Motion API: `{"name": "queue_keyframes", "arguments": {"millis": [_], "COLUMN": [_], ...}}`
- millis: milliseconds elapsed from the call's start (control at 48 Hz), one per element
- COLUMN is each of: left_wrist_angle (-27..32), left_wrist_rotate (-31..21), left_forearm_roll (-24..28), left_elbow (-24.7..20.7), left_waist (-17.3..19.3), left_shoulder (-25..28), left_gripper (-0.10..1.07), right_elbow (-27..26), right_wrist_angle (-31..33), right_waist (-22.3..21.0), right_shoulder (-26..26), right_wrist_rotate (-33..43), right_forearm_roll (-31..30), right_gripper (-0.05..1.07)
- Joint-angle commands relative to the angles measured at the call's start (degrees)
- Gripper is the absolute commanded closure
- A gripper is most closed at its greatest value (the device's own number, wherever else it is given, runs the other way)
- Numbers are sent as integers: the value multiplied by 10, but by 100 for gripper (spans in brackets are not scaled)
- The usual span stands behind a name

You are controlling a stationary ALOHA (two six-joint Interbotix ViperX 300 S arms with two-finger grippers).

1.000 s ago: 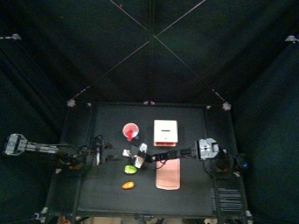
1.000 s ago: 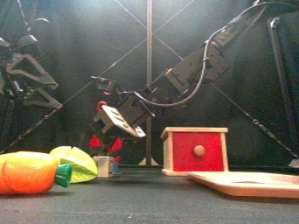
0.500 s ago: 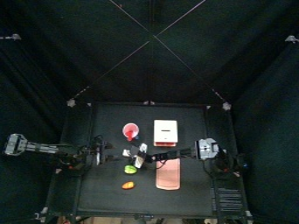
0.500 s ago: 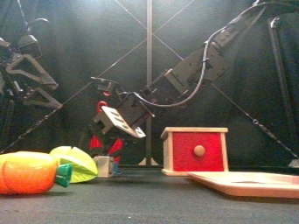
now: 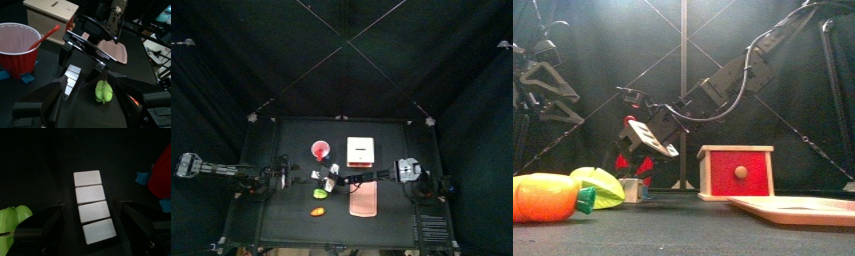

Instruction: Grab sushi roll

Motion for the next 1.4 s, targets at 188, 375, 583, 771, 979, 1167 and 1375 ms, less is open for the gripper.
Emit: {"name": "queue_keyframes", "arguments": {"millis": [188,375,583,771,979,1167,1375], "left_wrist_angle": [-2,-2,-2,-3,-3,-2,-3], "left_wrist_rotate": [1,1,0,1,2,4,5], "left_forearm_roll": [-1,-1,-1,-1,0,1,3], "left_elbow": [-8,-8,-7,-6,-7,-8,-9], "left_waist": [1,2,1,2,4,9,15], "left_shoulder": [1,1,1,1,1,1,1], "left_gripper": [0,0,0,0,0,0,0], "right_elbow": [-13,-13,-4,4,9,16,22], "right_wrist_angle": [2,2,2,2,2,4,16], "right_waist": [1,2,14,21,24,23,22], "right_shoulder": [-14,-26,-65,-83,-83,-84,-90], "right_wrist_rotate": [1,0,0,0,1,0,0], "right_forearm_roll": [0,13,17,24,25,32,54], "right_gripper": [31,45,46,46,46,46,46]}}
